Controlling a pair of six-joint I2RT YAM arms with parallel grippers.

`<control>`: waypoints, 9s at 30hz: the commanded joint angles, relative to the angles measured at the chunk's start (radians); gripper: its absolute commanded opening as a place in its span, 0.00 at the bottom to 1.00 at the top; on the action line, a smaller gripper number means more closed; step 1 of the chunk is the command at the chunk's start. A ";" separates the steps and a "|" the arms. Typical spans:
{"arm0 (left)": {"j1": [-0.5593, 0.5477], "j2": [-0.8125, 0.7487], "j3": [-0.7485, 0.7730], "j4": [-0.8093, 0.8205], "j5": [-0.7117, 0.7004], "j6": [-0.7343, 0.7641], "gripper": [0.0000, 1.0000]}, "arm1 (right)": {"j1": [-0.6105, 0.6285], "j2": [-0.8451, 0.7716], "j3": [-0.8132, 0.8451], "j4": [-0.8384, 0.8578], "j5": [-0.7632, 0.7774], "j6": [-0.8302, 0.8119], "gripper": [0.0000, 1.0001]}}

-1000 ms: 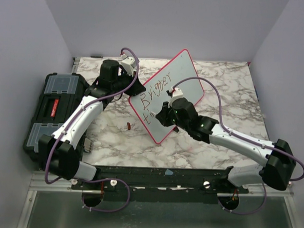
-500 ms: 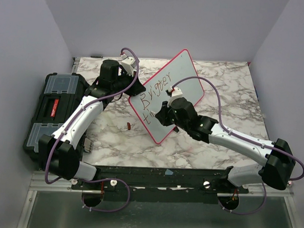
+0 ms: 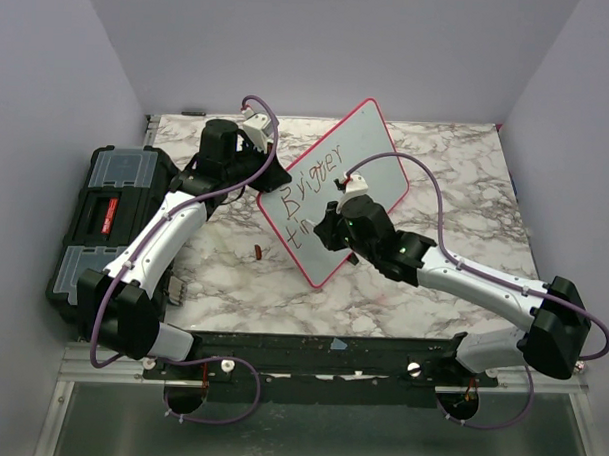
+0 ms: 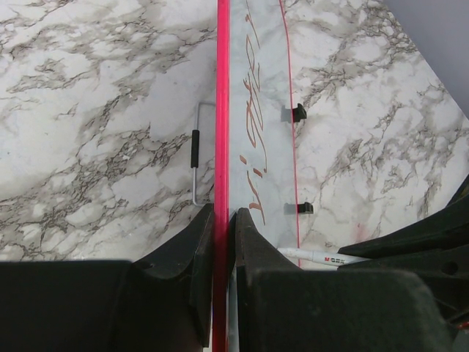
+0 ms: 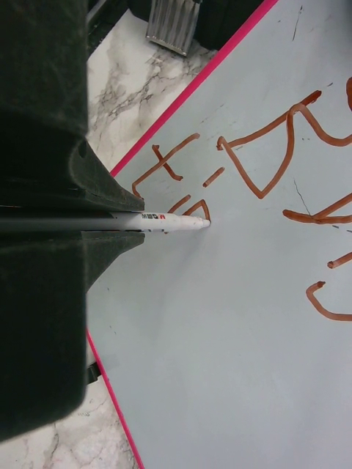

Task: Write a sentence on the whiteboard
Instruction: Write on the whiteboard at the whiteboard stand.

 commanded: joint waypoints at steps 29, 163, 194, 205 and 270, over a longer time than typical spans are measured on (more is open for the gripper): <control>-0.008 -0.025 0.001 0.058 0.037 0.074 0.00 | -0.001 0.025 0.014 -0.016 -0.030 -0.007 0.01; -0.008 -0.023 0.013 0.049 0.041 0.078 0.00 | -0.118 0.005 0.000 0.017 0.023 -0.098 0.01; -0.008 -0.009 0.038 0.040 0.046 0.072 0.00 | -0.117 -0.028 -0.086 0.031 -0.192 -0.094 0.01; -0.009 -0.012 0.035 0.040 0.048 0.070 0.00 | -0.118 -0.046 -0.101 -0.002 -0.086 -0.077 0.01; -0.007 -0.043 0.049 -0.028 0.031 0.063 0.00 | -0.203 -0.134 -0.012 -0.035 -0.136 -0.157 0.01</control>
